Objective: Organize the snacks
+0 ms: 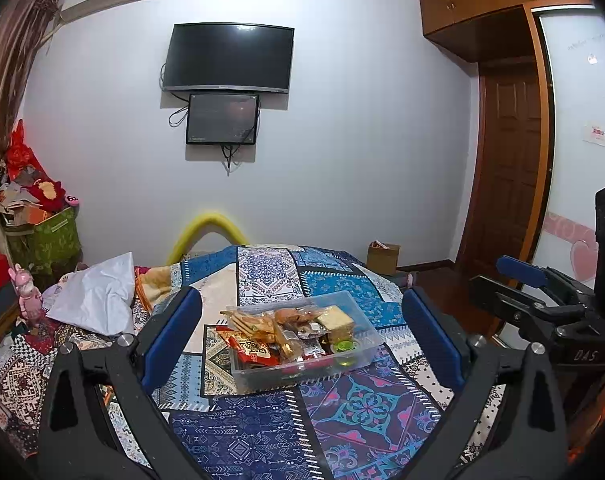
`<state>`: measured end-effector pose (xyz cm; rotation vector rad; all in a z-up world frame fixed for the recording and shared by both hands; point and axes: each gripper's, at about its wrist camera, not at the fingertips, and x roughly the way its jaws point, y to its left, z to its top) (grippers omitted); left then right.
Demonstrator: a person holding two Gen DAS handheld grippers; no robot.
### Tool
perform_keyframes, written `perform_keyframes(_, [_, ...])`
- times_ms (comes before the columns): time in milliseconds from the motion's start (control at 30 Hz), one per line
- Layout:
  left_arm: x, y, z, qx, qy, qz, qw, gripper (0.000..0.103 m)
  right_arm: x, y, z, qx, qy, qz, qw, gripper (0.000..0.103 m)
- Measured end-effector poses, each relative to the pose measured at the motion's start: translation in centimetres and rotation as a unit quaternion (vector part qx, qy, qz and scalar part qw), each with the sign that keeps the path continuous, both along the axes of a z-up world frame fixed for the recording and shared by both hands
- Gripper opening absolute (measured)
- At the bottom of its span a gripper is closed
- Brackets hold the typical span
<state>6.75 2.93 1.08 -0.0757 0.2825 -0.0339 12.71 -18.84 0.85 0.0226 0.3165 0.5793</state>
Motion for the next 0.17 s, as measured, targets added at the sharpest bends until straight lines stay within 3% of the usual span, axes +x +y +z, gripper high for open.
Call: perform_keyframes(167, [0.05,0.03,-0.06,-0.002,0.004,0.000,1.0000,0.101,0.10,-0.10,-0.28,-0.001,0.004,0.000,1.000,0.103])
